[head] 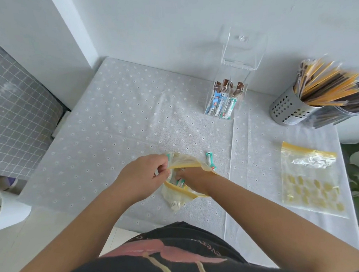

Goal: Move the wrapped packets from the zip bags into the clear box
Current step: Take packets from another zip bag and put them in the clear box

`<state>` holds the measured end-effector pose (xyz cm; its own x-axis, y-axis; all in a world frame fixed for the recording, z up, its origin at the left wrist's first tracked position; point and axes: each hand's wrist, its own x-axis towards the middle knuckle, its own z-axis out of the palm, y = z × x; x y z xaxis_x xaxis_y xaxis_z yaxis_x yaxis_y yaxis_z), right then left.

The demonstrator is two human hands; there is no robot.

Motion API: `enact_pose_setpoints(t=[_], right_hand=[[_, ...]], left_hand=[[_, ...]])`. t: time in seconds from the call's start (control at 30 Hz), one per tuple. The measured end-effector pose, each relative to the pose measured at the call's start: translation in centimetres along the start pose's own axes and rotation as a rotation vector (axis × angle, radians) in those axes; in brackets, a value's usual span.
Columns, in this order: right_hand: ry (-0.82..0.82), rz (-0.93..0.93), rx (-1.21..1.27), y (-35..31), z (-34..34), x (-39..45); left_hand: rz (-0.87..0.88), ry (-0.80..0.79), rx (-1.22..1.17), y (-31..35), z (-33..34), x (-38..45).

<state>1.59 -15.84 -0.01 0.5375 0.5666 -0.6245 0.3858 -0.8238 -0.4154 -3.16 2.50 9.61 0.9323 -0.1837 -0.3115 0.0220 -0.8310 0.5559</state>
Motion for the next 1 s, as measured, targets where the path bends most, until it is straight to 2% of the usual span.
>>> enact_pose_setpoints(t=[0.43, 0.53, 0.6, 0.87, 0.93, 1.0], right_hand=[[0.108, -0.127, -0.282, 0.6, 1.2, 0.3], [0.093, -0.126, -0.259, 0.3, 0.3, -0.6], [0.153, -0.106, -0.218, -0.2, -0.6, -1.7], [0.371, -0.009, 0.181, 0.1, -5.1, -7.3], [0.418, 0.056, 0.466, 1.4, -6.6, -8.7], [0.445, 0.045, 0.845, 2.5, -8.6, -10.2]], left_hand=[[0.019, -0.027, 0.037, -0.1, 0.4, 0.3], [0.021, -0.022, 0.040, -0.2, 0.2, 0.7], [0.023, -0.013, 0.038, -0.3, 0.0, 0.9], [0.029, -0.008, 0.032, -0.1, -0.4, 2.3], [0.030, -0.013, 0.037, 0.1, -0.5, 2.7], [0.028, -0.017, 0.033, 0.2, -0.6, 3.1]])
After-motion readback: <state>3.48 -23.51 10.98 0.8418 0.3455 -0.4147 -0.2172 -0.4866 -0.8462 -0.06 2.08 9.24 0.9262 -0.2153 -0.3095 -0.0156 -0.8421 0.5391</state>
